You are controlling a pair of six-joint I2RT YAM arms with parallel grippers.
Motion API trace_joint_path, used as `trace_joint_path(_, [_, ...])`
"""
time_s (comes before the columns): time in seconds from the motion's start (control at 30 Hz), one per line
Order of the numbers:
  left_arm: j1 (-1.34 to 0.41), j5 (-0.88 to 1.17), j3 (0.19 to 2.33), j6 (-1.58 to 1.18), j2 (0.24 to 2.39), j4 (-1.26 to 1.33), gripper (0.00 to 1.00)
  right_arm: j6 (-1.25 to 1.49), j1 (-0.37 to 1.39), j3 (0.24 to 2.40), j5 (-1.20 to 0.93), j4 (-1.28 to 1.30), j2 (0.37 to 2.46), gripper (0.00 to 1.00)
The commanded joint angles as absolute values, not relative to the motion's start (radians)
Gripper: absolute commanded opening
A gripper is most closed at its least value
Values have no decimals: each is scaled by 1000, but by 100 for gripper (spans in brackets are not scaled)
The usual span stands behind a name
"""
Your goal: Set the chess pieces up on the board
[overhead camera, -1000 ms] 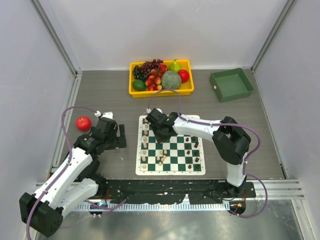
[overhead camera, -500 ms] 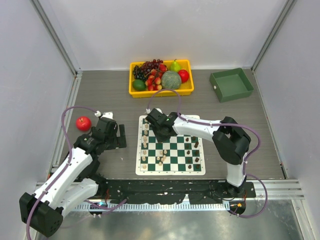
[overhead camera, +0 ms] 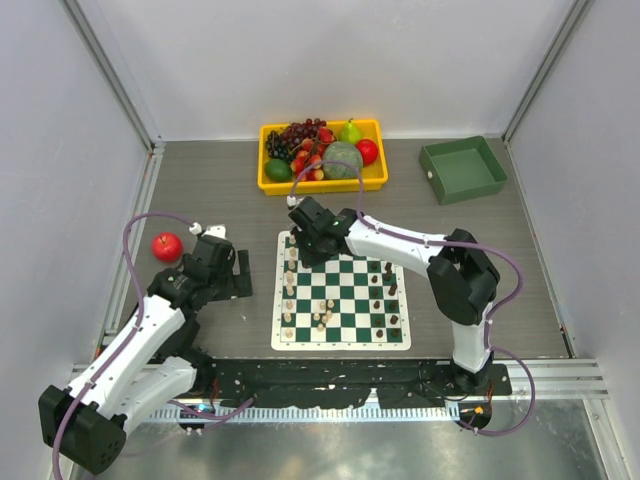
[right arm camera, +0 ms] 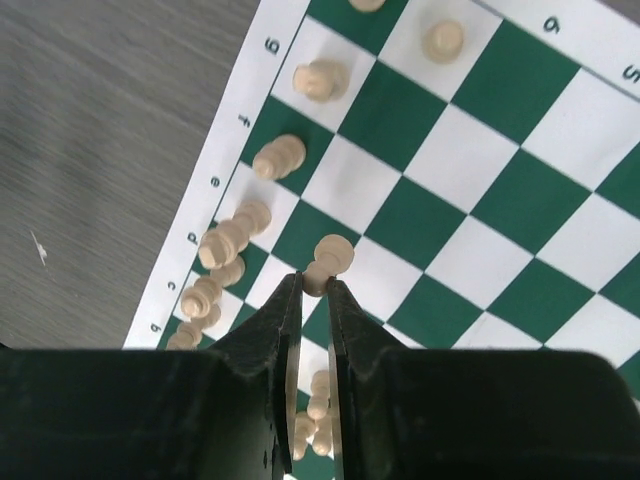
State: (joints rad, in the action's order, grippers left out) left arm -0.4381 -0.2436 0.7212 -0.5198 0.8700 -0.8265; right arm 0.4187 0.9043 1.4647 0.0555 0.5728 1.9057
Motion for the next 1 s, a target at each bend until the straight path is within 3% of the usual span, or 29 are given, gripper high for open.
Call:
trace_joint_path(0.0, [-434, -265, 727, -529, 854, -827, 100, 431, 859, 1520, -26, 517, 1939, 19])
trace_joint_path(0.97, [-434, -268, 732, -522, 873, -822, 99, 457, 779, 1609, -71, 454, 2082, 20])
